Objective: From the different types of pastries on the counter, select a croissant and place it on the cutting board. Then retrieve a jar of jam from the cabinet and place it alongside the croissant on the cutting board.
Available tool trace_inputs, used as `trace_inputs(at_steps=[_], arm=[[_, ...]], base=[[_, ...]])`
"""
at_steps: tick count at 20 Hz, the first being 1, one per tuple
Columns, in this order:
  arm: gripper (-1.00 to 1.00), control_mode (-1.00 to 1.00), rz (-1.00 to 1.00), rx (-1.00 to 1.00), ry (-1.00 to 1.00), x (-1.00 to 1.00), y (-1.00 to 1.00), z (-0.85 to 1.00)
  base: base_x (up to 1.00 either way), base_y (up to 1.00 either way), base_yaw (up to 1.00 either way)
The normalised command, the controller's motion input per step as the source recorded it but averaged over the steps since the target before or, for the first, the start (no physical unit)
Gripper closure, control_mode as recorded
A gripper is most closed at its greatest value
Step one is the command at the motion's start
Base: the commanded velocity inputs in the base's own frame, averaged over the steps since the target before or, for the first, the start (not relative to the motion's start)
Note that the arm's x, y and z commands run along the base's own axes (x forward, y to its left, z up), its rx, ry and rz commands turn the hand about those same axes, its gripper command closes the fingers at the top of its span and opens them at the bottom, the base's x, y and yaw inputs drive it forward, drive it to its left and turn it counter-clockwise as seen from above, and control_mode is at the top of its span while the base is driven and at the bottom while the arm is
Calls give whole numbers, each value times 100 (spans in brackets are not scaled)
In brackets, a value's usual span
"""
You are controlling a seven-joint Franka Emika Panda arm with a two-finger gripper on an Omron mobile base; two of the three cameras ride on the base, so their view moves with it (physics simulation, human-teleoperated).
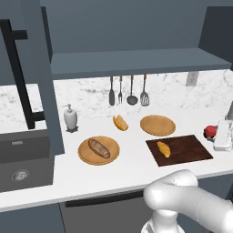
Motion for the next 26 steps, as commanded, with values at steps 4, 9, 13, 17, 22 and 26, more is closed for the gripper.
trace_inputs(at_steps=[4,9,13,17,22,26], arm=[[100,-100,1,0,29,2,53,0],[100,-100,0,0,37,-3,37,0],[100,-100,0,-1,22,-40,16,0],[100,-100,2,-1,0,-24,2,-27],[100,-100,0,40,-16,-11,27,-71],[100,-100,0,26,0,14,7,-19]], base=[[0,0,0],[0,0,0],[0,0,0],[0,0,0],[0,0,0],[0,0,0]])
